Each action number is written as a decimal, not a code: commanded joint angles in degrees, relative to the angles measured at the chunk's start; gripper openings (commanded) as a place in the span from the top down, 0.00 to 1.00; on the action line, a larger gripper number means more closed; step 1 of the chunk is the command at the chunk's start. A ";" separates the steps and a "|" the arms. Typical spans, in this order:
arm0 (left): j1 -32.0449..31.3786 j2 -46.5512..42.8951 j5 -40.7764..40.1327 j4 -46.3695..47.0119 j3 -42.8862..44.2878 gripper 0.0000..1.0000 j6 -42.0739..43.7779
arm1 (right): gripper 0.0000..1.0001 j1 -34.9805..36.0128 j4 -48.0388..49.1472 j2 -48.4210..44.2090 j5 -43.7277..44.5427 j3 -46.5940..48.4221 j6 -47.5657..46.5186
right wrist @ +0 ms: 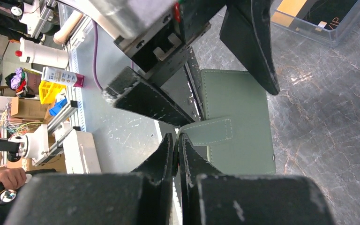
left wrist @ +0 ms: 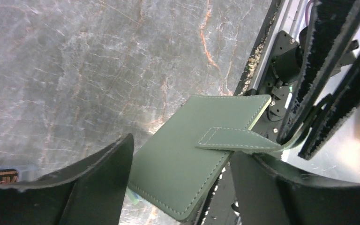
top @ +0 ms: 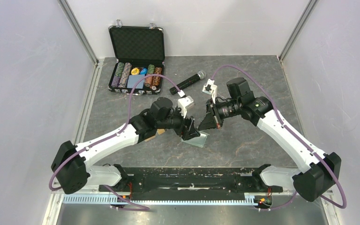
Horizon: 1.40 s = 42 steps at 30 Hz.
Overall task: Put the credit cards into the card holder
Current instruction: Open the card holder at the center of the board.
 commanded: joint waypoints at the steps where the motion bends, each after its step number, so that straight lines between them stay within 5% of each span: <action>1: -0.18 2.30 3.85 1.39 1.38 0.29 -2.35 | 1.00 0.19 3.35 0.02 -2.10 -0.03 1.49; 7: -0.18 4.95 7.80 -3.45 3.59 0.70 -3.71 | 1.00 -0.09 4.29 0.09 -0.01 -0.28 2.54; 16: 0.00 0.85 10.28 -3.84 3.48 0.84 -8.36 | 0.27 -5.10 4.02 -4.75 8.68 -2.49 2.09; 19: 0.08 -0.45 11.97 -3.91 3.30 0.86 -9.45 | 0.16 -5.43 4.38 -6.35 6.88 -4.51 0.80; 26: 0.44 -2.08 15.26 -2.28 3.22 0.88 -12.56 | 0.12 -5.47 8.47 -8.57 -1.64 -10.65 -0.01; 33: 0.87 -3.67 17.62 2.89 3.62 0.84 -17.11 | 0.20 -5.43 11.94 -8.83 -5.44 -14.78 0.96; 39: 1.05 -4.36 15.08 1.80 4.33 0.71 -18.19 | 0.82 -5.47 21.03 -8.70 -7.98 -17.04 8.15; 41: 1.14 -5.52 10.12 -0.58 4.43 0.65 -17.72 | 1.00 -5.48 22.26 -8.52 -7.88 -16.76 9.24; 42: 1.22 -6.44 7.17 -2.17 4.45 0.58 -17.33 | 1.00 -5.46 22.58 -8.52 -7.47 -16.63 9.47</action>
